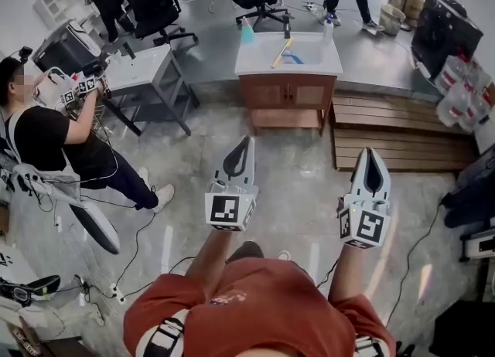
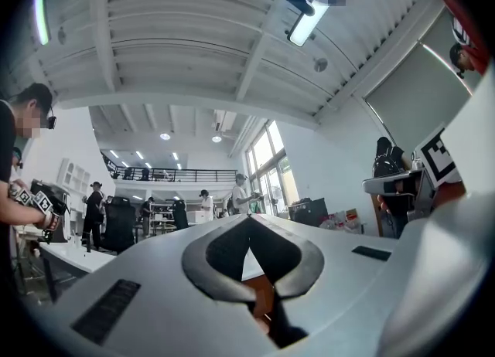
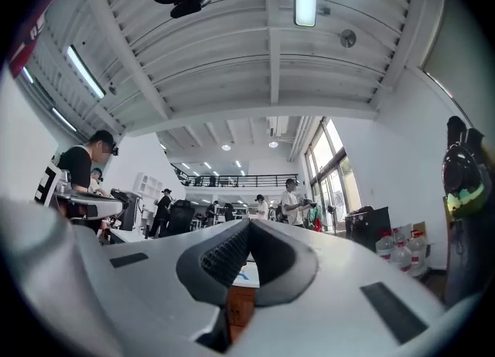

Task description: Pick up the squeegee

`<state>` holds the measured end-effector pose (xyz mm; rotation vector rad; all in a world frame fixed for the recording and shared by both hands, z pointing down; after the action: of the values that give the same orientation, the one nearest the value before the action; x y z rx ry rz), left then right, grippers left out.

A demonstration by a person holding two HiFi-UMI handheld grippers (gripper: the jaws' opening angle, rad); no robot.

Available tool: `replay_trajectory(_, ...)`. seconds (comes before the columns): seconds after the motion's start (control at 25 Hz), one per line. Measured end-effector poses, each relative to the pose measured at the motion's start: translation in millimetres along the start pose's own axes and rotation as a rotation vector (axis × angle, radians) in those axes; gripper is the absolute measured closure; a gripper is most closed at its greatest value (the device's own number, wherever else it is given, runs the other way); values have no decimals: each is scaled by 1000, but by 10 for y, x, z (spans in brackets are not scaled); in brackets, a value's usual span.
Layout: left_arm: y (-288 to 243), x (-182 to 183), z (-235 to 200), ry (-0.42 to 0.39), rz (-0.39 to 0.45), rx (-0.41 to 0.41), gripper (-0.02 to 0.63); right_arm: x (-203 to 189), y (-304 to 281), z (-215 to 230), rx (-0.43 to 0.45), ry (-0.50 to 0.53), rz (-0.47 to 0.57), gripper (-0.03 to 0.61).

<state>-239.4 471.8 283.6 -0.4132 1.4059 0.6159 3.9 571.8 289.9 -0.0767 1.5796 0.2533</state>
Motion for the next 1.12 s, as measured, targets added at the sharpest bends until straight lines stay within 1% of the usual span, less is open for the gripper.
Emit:
replay_trajectory(0.32,-160,-65,126,-10,-11,-9,595,-148,-92,142,6,-35,-17,572)
replay_trajectory(0.44,-263,-68,121,-1,2,-8,595,-183,-211,166,12,-29,-28,571)
replay_trajectory(0.56,-374,-101,81,-5,-10,-1,595,-232,-347,178,15,-15,-52,571)
replay_trajectory(0.84,-683,-253,-213,19,-8,9,595,-345,-792,27,28,13,-63,571)
replay_trajectory(1.0,-959,-409,-473,28,1,10,595,-356,-1095,-34,-4,37,-35,571)
replay_trajectory(1.12,-1187,-395,-663,34,9,17,595,-289,-1389,-22,-15,38,-15,571)
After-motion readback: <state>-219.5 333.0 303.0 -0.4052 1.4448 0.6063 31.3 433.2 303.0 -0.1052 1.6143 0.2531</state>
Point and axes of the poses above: the fingertips, and each gripper's own axes: y backward along the fingers, z to its right, x out of its top, the point moved 2 cm from there along y, backward along the fingers, and after that the axes turned 6 degrees about -z, right-handed, at the moved point
